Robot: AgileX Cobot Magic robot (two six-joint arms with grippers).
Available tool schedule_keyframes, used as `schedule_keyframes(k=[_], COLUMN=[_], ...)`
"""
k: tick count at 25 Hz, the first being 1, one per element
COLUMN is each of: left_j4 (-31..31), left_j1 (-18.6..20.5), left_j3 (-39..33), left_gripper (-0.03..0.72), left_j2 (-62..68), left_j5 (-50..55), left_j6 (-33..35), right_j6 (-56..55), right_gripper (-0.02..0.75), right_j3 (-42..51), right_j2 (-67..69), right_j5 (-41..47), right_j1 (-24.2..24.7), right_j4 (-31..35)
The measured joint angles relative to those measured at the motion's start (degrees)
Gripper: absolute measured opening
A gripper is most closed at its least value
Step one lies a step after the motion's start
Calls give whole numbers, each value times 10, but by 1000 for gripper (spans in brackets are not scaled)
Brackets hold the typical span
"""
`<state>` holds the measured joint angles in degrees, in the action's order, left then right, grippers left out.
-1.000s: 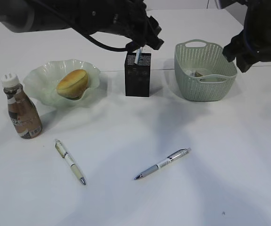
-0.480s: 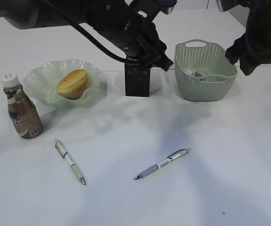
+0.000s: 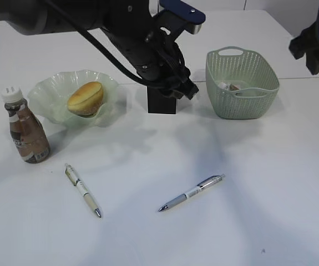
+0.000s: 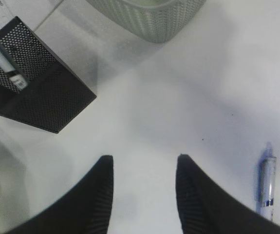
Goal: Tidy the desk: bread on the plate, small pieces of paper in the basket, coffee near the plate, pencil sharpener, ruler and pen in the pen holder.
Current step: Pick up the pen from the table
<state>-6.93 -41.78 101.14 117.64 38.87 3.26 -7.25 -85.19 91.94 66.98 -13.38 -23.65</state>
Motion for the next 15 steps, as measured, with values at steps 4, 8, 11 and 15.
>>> schedule_keyframes(k=[4, 8, 11, 15], left_j4=[0, 1, 1, 1], left_j1=[-16, -36, -53, -73], left_j3=[0, 0, 0, 0], left_gripper=[297, 297, 297, 297], left_j2=[0, 0, 0, 0], left_j5=[21, 42, 48, 54], left_j6=[-1, -1, -1, -1], right_j6=[-3, -4, -12, -50], right_gripper=[478, 452, 402, 347], right_j3=[0, 0, 0, 0], right_j2=[-4, -4, -4, -4], right_j5=[-1, -3, -13, -22], right_j1=[38, 67, 87, 154], right_j4=[7, 15, 18, 23])
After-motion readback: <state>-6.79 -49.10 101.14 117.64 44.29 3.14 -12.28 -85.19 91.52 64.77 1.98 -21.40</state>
